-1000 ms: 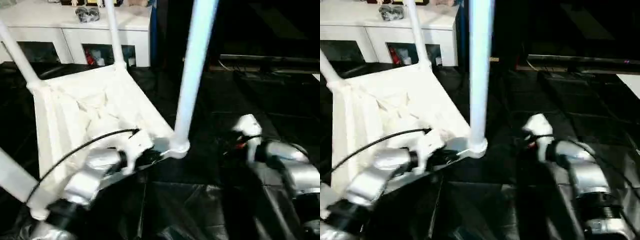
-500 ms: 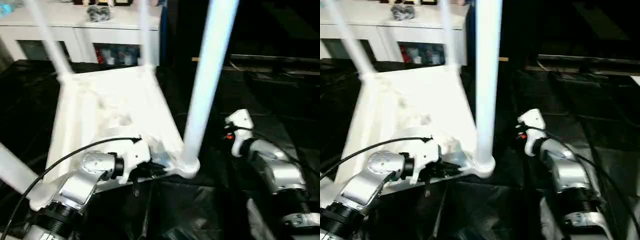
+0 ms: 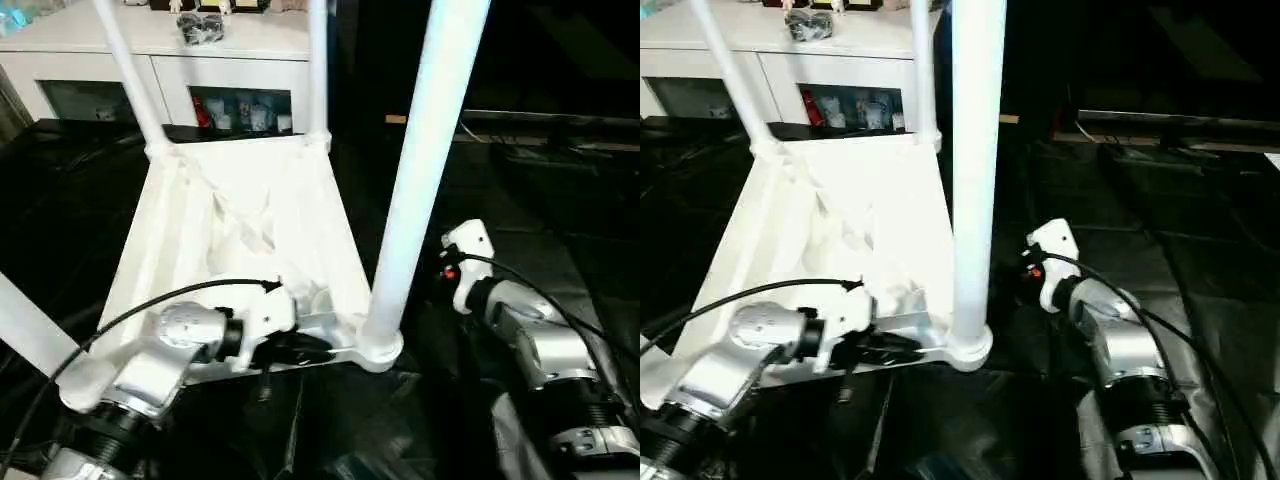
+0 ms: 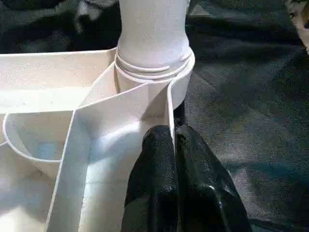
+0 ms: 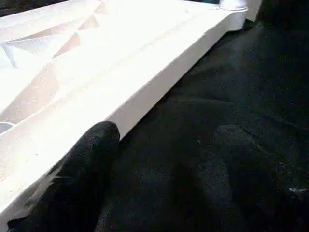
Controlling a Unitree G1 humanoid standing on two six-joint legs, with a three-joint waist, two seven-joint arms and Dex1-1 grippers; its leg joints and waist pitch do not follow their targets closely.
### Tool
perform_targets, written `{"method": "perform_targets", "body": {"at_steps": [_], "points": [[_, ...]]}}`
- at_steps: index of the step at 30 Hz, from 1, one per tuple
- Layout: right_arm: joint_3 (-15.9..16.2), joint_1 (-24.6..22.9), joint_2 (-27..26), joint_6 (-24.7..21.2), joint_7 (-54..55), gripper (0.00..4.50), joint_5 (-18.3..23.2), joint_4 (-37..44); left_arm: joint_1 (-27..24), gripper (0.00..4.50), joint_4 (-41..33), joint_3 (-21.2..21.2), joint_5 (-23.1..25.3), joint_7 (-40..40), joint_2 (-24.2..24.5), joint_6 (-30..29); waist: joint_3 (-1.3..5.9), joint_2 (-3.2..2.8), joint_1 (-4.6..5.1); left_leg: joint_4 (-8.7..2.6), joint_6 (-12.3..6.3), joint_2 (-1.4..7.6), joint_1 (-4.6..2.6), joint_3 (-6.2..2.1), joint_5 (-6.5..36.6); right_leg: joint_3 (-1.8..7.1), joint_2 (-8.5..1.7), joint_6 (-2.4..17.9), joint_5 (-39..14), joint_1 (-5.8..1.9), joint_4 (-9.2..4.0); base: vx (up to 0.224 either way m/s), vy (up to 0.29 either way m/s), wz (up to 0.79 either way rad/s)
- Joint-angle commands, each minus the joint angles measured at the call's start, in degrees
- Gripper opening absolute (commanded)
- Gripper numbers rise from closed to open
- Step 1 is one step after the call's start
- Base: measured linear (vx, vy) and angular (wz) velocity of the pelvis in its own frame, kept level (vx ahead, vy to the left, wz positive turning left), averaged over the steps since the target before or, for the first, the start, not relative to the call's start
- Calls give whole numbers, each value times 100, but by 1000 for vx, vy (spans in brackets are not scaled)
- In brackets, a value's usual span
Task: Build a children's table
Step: Rotate leg to tighten
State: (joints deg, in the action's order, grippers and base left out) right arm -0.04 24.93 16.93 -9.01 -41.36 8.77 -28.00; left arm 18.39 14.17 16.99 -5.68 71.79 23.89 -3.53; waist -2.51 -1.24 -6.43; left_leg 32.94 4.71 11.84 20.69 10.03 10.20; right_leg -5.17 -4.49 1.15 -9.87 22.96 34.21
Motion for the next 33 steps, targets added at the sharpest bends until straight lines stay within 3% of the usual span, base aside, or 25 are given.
{"method": "perform_targets", "body": {"at_steps": [1,5,6,10,17,20,22,23,25,30,31,33], "points": [[37,56,-24,70,70,359,-45,38,59,0,-175,-176,-446,175,-55,355,360,27,22,-338,-236,141,-42,-1,928,294,-362,908,-1464,-279,-378,0,0,0],[-69,60,-131,92,259,359,11,46,82,0,69,-223,-181,-69,42,814,366,40,22,-332,-230,128,-31,0,931,294,-351,928,-1308,-287,-373,0,0,0],[-110,58,-158,80,284,361,51,43,94,28,123,-260,-149,-145,42,879,369,68,25,-336,-217,133,-28,-1,947,293,-353,909,-1315,-293,-370,0,0,0],[-122,29,-202,88,366,362,46,58,63,55,100,-469,-316,-115,64,885,362,55,9,-333,-165,149,-37,2,1000,298,-383,957,-1439,-275,-366,0,0,0],[-21,-72,-347,61,470,362,63,272,-323,105,-399,-876,-614,-300,316,851,350,59,83,-354,-129,147,-23,-13,1155,293,-363,885,-1533,-275,-356,0,0,0],[-14,-130,-404,26,555,362,57,379,-650,138,-795,-1318,-700,-931,270,655,343,68,123,-355,-131,146,-17,-10,1179,295,-352,920,-1498,-273,-355,0,0,0],[33,-232,-396,-54,522,362,64,567,-864,142,-1163,-1627,-715,-1570,123,198,333,86,145,-360,-119,163,-22,-13,1227,295,-347,921,-1508,-278,-346,0,0,0],[73,-281,-378,-89,500,362,43,638,-941,150,-1276,-1733,-550,-1931,86,28,327,60,129,-357,-128,158,-30,-14,1261,296,-349,883,-1605,-268,-371,0,0,0],[134,-339,-339,-76,488,362,-31,667,-1149,174,-1538,-1816,-704,-2009,69,-125,321,54,133,-362,-138,138,-39,-17,1321,289,-328,826,-1721,-257,-399,0,0,0],[117,-323,-406,55,560,362,-63,545,-1780,174,-2377,-1837,-1108,-2080,130,-748,312,61,145,-372,-105,150,-25,-20,1407,303,-322,884,-1687,-246,-388,0,0,0],[188,-312,-477,26,511,362,-36,616,-1979,174,-2702,-1850,-1304,-2012,238,-971,304,108,145,-377,-128,146,-23,-19,1455,306,-325,860,-1787,-246,-403,0,0,0],[229,-326,-493,3,458,362,-12,671,-2024,174,-2813,-1886,-1384,-2040,247,-1058,285,78,144,-387,-119,142,-34,-22,1536,302,-315,818,-1967,-227,-424,0,0,0]]}}
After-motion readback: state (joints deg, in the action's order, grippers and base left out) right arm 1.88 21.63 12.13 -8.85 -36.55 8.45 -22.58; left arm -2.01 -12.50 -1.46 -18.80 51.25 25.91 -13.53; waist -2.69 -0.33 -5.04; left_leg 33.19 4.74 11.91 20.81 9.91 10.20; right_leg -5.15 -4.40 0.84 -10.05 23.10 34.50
